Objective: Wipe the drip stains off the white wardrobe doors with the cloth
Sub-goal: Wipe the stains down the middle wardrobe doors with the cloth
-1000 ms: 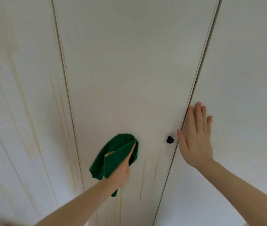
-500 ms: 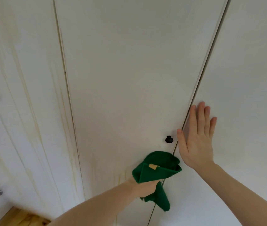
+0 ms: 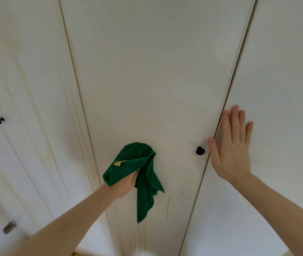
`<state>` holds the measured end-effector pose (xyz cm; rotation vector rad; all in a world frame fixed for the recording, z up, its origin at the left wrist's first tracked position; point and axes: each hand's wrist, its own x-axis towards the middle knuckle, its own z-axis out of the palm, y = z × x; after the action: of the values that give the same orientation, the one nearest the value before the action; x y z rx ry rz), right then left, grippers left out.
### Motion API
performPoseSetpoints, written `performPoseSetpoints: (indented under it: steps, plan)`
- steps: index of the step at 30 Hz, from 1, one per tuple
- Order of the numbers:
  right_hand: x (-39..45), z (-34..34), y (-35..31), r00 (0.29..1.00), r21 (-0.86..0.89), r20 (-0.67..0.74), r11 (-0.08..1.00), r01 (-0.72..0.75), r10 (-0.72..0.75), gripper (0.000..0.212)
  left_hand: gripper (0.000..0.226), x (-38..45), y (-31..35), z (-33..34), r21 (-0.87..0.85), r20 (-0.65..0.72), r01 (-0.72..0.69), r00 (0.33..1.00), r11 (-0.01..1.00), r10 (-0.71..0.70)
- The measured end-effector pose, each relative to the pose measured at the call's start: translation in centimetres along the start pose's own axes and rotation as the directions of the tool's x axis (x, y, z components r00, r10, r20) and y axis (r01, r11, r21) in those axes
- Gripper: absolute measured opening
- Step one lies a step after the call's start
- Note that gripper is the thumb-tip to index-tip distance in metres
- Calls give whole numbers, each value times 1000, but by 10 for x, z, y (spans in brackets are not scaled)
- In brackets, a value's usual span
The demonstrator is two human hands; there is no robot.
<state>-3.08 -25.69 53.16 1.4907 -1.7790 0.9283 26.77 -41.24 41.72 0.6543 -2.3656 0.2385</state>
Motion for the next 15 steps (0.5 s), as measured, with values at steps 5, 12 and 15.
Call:
performPoseSetpoints:
  steps: [5,12,15]
  plan:
    - [-1,0,-5,1000,-11,-11,1000,-7,7,76,54,-17,-45,-27,11,-69,199,978,980,-198]
    - [-1,-2,-12,999,-30,-5,999,-33,33,77,67,-19,-49,-44,-41,-35,362,931,931,-364]
    - [-1,-2,-15,999,-22,-15,999,-42,42,76,72,-15,-24,-45,-66,-32,255,966,965,-258]
